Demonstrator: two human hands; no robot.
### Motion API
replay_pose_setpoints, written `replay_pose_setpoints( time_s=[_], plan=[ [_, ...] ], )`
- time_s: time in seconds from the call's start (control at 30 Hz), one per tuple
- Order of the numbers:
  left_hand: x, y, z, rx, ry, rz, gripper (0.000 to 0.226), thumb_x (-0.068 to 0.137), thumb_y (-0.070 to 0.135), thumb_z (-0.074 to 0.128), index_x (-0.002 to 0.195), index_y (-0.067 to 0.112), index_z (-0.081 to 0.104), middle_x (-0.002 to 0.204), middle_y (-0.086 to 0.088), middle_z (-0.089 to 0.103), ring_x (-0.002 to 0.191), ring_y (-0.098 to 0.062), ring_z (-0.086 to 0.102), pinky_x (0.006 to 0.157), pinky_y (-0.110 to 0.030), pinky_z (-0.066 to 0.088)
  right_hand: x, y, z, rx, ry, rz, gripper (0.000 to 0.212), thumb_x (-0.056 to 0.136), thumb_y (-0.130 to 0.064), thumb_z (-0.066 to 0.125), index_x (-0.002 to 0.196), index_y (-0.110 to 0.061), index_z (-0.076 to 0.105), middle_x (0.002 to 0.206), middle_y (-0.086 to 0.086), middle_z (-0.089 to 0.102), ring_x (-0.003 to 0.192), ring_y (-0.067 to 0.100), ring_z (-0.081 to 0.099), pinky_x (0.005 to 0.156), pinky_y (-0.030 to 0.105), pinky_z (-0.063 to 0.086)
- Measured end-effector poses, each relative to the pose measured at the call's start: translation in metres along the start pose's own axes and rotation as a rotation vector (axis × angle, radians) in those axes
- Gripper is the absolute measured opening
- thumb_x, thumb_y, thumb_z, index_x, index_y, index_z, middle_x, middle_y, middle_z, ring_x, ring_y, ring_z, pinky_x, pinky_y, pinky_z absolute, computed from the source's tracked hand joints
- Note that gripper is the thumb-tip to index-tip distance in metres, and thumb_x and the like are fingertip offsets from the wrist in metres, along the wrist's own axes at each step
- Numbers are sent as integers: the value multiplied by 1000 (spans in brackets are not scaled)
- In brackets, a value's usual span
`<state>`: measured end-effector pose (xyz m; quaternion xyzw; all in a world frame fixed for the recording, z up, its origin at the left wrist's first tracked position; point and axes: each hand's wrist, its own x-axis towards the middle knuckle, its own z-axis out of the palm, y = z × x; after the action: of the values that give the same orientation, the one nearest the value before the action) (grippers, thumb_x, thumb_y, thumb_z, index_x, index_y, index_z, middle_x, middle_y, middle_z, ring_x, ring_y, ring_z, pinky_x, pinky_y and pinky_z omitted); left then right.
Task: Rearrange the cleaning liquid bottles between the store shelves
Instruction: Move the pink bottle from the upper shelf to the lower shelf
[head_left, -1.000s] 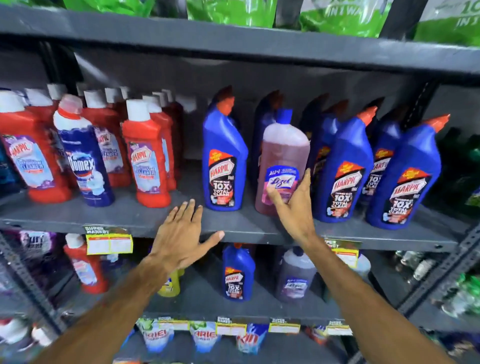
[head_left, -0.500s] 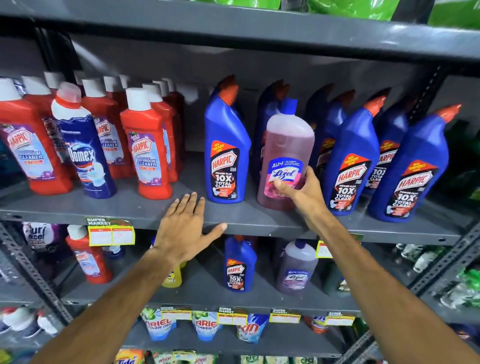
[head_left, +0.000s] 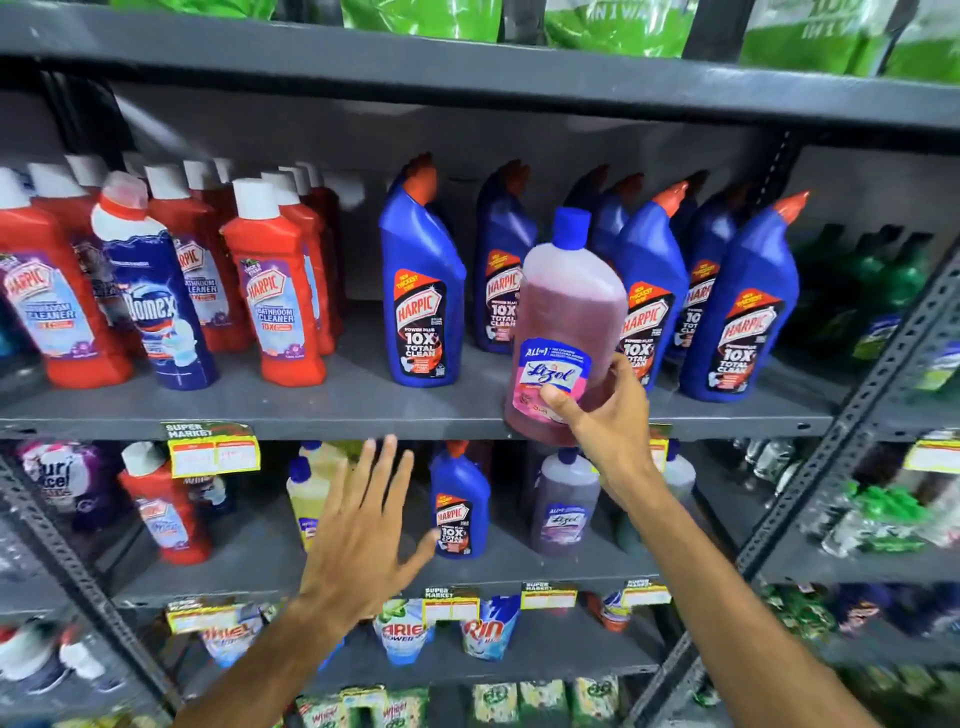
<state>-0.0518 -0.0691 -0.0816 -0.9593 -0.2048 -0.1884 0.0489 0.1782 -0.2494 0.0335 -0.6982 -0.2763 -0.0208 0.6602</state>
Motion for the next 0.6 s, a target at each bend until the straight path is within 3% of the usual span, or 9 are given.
replay_pose_setpoints(
  time_s=[0.13, 0.23, 0.3, 0.4, 0.5, 0.6],
  plan=[
    [-36, 5, 33, -5, -145, -33, 97, 96, 75, 36, 165, 7, 21, 175, -17, 13, 161, -37, 18, 127, -62, 24, -32, 4, -16, 7, 27, 4, 62, 73, -20, 96, 121, -20, 59, 110, -2, 79, 95, 13, 78, 85, 47, 66],
    [-51, 4, 53, -20, -239, -61, 100, 94, 77, 33, 163, 5, 28, 173, -18, 20, 158, -39, 25, 124, -62, 32, -53, 18, -24, -68, 46, 11, 62, 72, -22, 97, 119, -21, 57, 105, -9, 76, 90, 5, 75, 82, 36, 65],
    [-58, 3, 66, -34, -298, -72, 102, 94, 80, 29, 163, 5, 28, 172, -18, 20, 158, -40, 25, 123, -61, 32, -66, 35, -26, -102, 53, 40, 63, 70, -22, 98, 117, -22, 56, 103, -11, 75, 87, 5, 75, 82, 36, 64],
    [-63, 2, 84, -62, -380, -75, 104, 93, 81, 23, 165, 6, 21, 174, -17, 10, 160, -39, 19, 126, -59, 27, -89, 66, -24, -84, 67, 107, 64, 68, -23, 99, 114, -25, 55, 100, -12, 76, 87, 5, 76, 83, 37, 65],
    [-63, 2, 105, -89, -409, -48, 113, 90, 86, 4, 163, 3, 27, 173, -20, 18, 158, -41, 24, 127, -58, 28, -109, 99, -17, -67, 79, 180, 67, 62, -35, 96, 113, -26, 53, 99, -11, 75, 86, 8, 77, 81, 38, 66],
    [-54, -1, 131, -106, -445, -44, 124, 79, 89, -17, 166, 5, 13, 175, -18, 3, 162, -38, 9, 132, -52, 10, -124, 139, -6, -56, 120, 259, 63, 59, -43, 93, 106, -40, 50, 96, -14, 75, 87, 15, 77, 79, 41, 65]
  ],
)
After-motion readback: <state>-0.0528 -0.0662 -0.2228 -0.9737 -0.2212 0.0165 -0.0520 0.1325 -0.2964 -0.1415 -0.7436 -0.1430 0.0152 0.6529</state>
